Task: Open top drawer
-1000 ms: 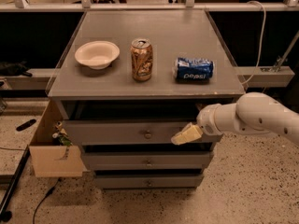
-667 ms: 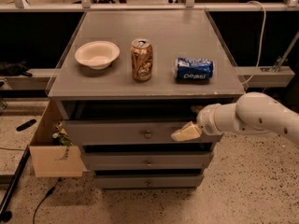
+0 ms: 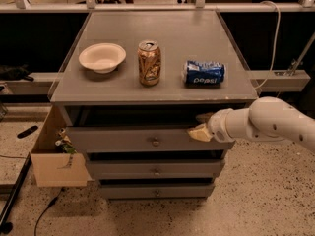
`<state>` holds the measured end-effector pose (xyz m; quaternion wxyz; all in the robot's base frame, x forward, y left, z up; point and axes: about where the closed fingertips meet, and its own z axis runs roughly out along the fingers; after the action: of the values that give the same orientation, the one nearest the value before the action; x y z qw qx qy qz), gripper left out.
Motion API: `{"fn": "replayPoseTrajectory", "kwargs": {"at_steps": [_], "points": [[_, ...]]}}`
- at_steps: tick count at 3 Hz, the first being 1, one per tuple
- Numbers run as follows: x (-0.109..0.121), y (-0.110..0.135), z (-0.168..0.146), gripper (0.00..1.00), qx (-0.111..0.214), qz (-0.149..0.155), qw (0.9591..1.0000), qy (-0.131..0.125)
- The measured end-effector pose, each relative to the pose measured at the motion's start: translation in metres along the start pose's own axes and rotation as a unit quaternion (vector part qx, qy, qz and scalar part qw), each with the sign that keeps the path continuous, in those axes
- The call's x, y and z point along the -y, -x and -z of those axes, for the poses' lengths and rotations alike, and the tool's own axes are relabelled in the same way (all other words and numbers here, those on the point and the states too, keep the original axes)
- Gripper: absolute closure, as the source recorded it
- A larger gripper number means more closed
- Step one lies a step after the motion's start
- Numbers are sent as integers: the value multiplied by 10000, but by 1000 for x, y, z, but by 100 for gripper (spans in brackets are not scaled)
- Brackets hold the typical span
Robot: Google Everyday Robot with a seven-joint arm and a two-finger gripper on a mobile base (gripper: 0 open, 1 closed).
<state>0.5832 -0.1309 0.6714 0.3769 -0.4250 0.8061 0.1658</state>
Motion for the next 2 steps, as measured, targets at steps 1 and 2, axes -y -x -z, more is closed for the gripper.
{"fn": "replayPoseTrajectory", "kwargs": {"at_steps": [1,2], "points": [[0,0,0,96,0,0,10000,1],[0,0,0,100,-2,-2,10000,2]]}}
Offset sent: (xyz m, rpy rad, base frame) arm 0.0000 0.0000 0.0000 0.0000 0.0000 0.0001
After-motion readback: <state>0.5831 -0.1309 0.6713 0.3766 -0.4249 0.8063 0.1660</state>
